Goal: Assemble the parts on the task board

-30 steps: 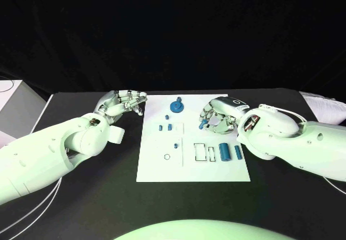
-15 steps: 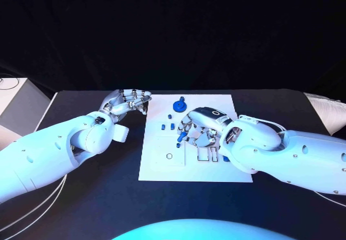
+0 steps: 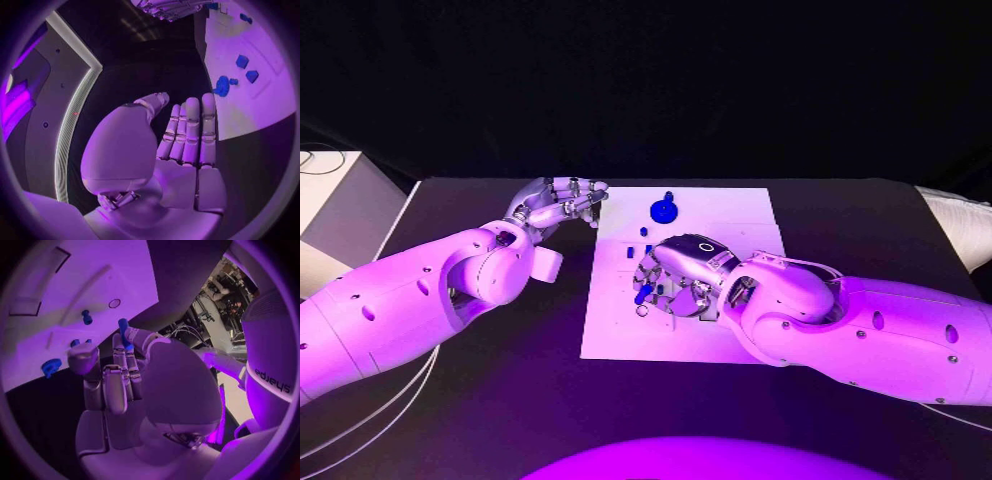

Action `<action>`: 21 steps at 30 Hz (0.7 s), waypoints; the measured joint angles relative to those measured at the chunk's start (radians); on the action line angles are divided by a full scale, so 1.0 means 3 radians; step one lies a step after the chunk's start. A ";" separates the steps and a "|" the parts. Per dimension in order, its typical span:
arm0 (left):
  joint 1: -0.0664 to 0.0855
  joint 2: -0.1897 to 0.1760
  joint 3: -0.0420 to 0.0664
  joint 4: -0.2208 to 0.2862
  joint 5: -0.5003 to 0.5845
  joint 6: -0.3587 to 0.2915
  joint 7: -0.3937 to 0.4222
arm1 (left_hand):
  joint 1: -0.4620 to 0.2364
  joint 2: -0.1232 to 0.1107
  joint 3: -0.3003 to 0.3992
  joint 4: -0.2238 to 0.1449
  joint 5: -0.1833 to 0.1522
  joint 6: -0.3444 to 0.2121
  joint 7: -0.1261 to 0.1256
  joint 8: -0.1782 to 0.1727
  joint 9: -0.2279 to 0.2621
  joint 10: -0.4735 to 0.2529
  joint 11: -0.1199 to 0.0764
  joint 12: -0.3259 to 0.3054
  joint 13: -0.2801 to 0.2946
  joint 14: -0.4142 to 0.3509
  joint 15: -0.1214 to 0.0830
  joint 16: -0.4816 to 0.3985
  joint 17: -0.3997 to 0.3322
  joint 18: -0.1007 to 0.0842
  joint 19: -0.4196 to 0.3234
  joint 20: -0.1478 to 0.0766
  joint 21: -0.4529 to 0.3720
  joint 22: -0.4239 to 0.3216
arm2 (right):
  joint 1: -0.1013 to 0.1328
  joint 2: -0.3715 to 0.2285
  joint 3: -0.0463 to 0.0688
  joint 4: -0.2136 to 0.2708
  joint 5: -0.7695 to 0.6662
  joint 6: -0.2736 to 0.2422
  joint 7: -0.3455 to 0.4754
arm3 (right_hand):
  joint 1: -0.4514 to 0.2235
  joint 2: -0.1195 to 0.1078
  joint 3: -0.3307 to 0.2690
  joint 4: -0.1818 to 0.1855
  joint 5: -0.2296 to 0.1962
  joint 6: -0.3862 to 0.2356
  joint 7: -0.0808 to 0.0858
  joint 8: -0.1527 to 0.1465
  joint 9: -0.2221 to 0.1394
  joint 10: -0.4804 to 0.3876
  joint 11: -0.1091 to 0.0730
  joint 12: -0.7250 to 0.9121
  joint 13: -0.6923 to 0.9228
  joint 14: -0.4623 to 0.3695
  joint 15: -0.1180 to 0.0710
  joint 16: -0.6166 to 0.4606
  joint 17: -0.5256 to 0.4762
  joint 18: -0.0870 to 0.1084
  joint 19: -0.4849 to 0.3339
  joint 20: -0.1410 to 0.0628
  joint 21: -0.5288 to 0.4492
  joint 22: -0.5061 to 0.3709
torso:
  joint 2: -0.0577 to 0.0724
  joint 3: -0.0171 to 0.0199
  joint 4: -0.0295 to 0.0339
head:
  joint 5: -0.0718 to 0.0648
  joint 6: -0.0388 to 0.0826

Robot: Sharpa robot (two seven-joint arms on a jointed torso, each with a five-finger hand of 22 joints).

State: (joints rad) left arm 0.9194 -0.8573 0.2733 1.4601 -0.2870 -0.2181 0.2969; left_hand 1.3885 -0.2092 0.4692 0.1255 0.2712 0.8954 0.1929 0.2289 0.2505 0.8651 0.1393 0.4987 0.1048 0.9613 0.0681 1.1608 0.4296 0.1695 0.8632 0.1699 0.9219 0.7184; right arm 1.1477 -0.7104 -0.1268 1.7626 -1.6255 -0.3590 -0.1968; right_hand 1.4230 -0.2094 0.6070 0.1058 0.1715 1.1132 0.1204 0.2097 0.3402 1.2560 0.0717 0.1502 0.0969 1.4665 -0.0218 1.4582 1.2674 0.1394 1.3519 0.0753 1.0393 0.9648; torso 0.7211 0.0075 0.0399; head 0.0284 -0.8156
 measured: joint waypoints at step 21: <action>0.0000 -0.0020 0.0000 0.0014 0.0003 0.0003 -0.0006 | 0.0000 0.0000 -0.0010 0.0010 0.0000 0.0000 0.0000 0.0000 0.0003 0.0000 0.0000 0.0000 -0.0003 0.0000 0.0000 -0.0013 -0.0005 0.0000 0.0000 0.0000 -0.0023 -0.0006 | -0.0061 0.0103 -0.0028 -0.0113 -0.0232 0.0110 -0.0064 | 0.0005 -0.0004 0.0005 -0.0013 0.0016 0.0000 0.0001 -0.0009 0.0001 0.0000 0.0000 -0.0024 -0.0001 0.0000 0.0000 0.0000 -0.0008 0.0000 0.0000 0.0000 0.0000 0.0019 | 0.0003 0.0000 0.0001 | 0.0026 -0.0068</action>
State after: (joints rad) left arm 0.9193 -0.8634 0.2733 1.4642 -0.2861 -0.2172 0.2950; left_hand 1.3885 -0.2092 0.4663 0.1284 0.2712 0.8954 0.1929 0.2289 0.2513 0.8652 0.1393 0.4987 0.1039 0.9613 0.0681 1.1570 0.4282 0.1696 0.8632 0.1699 0.9149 0.7167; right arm 1.1296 -0.6794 -0.1353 1.7285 -1.6952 -0.3260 -0.2162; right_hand 1.4245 -0.2106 0.6084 0.1019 0.1763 1.1132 0.1206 0.2070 0.3405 1.2562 0.0715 0.1430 0.0965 1.4665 -0.0217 1.4581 1.2651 0.1394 1.3518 0.0754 1.0393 0.9706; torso 0.7218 0.0076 0.0401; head 0.0362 -0.8360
